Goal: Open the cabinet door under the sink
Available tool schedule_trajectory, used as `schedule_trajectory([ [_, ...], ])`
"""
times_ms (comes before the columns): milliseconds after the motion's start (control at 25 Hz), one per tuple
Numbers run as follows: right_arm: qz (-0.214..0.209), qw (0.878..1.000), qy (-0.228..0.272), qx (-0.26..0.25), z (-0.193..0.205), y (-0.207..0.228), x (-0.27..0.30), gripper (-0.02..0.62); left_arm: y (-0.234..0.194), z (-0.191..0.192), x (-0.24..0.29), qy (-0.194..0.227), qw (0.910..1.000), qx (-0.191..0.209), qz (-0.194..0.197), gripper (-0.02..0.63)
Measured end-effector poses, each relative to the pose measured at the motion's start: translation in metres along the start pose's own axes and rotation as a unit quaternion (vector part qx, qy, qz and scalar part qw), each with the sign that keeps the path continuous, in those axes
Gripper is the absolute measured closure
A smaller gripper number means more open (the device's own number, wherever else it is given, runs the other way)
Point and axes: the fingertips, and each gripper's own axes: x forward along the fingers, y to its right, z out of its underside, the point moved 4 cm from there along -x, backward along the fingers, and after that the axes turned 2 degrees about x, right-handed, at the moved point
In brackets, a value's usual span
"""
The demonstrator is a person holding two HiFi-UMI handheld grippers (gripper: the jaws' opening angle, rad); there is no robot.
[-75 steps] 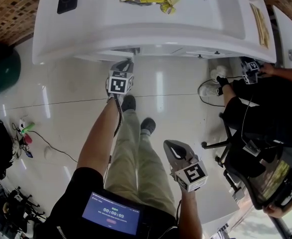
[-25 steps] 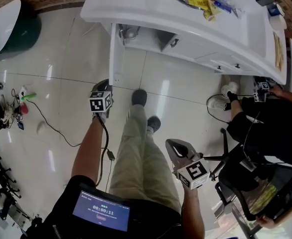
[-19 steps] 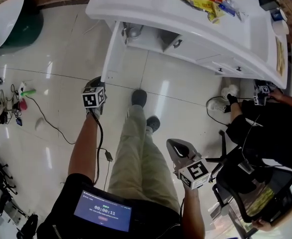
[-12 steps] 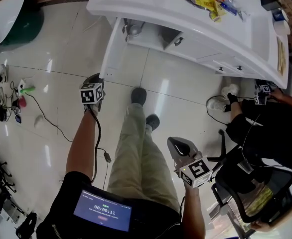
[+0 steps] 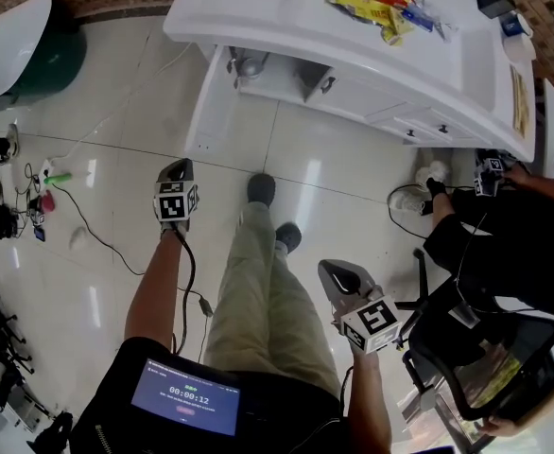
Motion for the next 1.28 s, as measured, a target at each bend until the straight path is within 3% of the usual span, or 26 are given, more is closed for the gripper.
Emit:
schedule_trajectory([
  [200,0.009,1.000,0.018,-0.010,-0.023,-0.005,-0.030,0.603,0.035,-0.012,-0.072,0.034,0.9987,-0.014,0.034,0.591],
  [360,0.016,0.999,0.031,-0.029,-0.050,-0.016,-0.064,0.604,0.080,-0.038,-0.149,0.074,0.9932,-0.030,0.085,0.591],
  [520,0.021,0.997,0.052,-0.047,-0.075,-0.021,-0.089,0.603,0.127,-0.099,-0.224,0.148,0.9771,-0.009,0.152,0.591],
  [680,0.022,0.997,0.064,-0.045,-0.093,-0.036,-0.111,0.604,0.160,-0.141,-0.308,0.192,0.9602,0.036,0.200,0.591],
  [840,0.034,0.993,0.102,-0.045,-0.116,-0.049,-0.122,0.603,0.161,-0.162,-0.357,0.220,0.9494,0.052,0.218,0.591],
  [1040,0.055,0.988,0.142,-0.029,-0.124,-0.079,-0.129,0.603,0.151,-0.162,-0.386,0.221,0.9442,0.065,0.235,0.591],
  [1280,0.080,0.983,0.161,-0.037,-0.121,-0.141,-0.124,0.604,0.126,-0.150,-0.431,0.245,0.9245,0.085,0.279,0.591],
])
